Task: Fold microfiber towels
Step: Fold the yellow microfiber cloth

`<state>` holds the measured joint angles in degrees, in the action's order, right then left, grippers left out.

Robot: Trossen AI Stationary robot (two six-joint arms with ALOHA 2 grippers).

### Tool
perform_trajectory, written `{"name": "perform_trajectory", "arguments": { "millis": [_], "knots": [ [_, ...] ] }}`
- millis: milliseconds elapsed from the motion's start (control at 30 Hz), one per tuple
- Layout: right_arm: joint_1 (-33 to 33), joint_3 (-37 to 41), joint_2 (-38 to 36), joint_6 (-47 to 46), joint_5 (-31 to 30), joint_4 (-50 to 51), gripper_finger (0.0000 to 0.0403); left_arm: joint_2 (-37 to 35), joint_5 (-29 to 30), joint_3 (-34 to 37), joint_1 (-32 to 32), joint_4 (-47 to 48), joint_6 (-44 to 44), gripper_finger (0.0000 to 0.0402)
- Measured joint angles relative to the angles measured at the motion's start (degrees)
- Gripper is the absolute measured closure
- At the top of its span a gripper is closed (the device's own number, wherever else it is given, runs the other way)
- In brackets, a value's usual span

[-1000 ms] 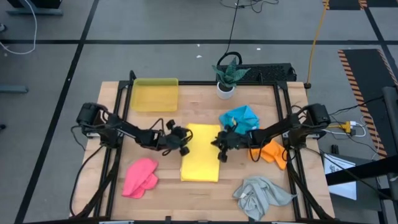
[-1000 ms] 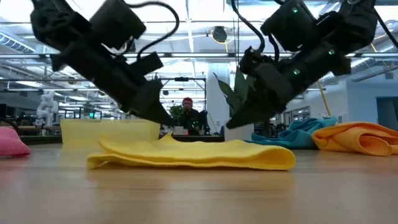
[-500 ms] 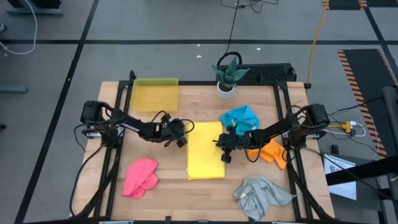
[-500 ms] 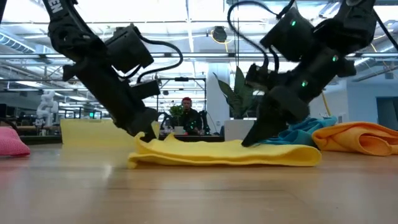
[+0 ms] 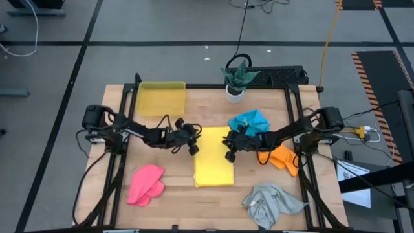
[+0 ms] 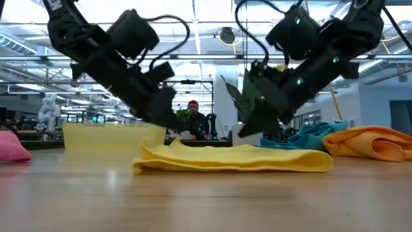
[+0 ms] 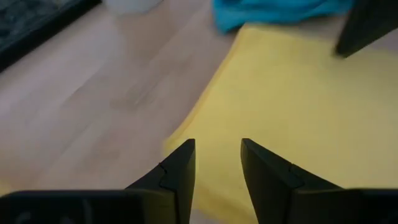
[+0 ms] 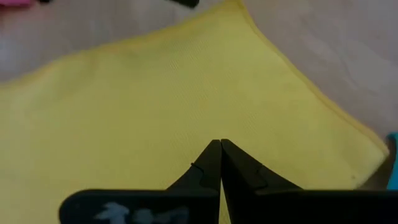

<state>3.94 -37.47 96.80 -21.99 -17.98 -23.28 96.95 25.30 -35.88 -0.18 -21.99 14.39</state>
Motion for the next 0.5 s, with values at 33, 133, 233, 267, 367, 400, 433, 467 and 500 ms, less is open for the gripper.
{"name": "perform_trajectory", "arguments": {
  "millis": [33, 133, 233, 267, 367, 400, 433, 467, 500],
  "knots": [
    [-0.2, 0.0, 0.6, 0.0, 0.0, 0.1, 0.0403, 0.3, 0.0, 0.0, 0.6, 1.5, 0.6, 0.0271],
    [-1.0, 0.0, 1.9, 0.1, 0.1, 0.2, 0.0403, 1.6, -0.1, 0.0, 2.0, 4.7, 1.8, 0.0271],
    [-1.6, 0.0, 2.3, 1.2, 0.1, 1.6, 0.0403, 3.7, 0.1, 0.0, 2.8, 4.7, 2.3, 0.0271],
    [-1.7, 0.0, 2.0, 1.6, 0.1, 2.9, 0.0403, 4.3, 0.3, -0.1, 2.9, 4.5, 2.2, 0.0271],
    [-1.4, 0.0, 0.1, 0.4, -2.3, 5.4, 0.0403, 4.9, 3.8, -0.2, 3.2, 5.6, 2.6, 0.0271],
    [-0.8, 0.0, -0.5, -0.6, -3.7, 5.6, 0.0403, 4.7, 5.9, -0.1, 3.2, 6.2, 3.2, 0.0271],
    [0.0, 0.0, -0.9, -1.1, -4.8, 5.1, 0.0403, 4.0, 7.4, 0.0, 3.2, 7.1, 4.1, 0.0271],
    [1.1, 0.0, -1.0, -1.2, -4.7, 3.6, 0.0403, 3.2, 7.8, 0.1, 3.2, 7.8, 4.6, 0.0271],
    [2.5, 0.0, -1.0, -1.3, -4.1, 1.9, 0.0403, 2.2, 7.8, 0.2, 3.1, 7.8, 4.7, 0.0271]
  ]
}}
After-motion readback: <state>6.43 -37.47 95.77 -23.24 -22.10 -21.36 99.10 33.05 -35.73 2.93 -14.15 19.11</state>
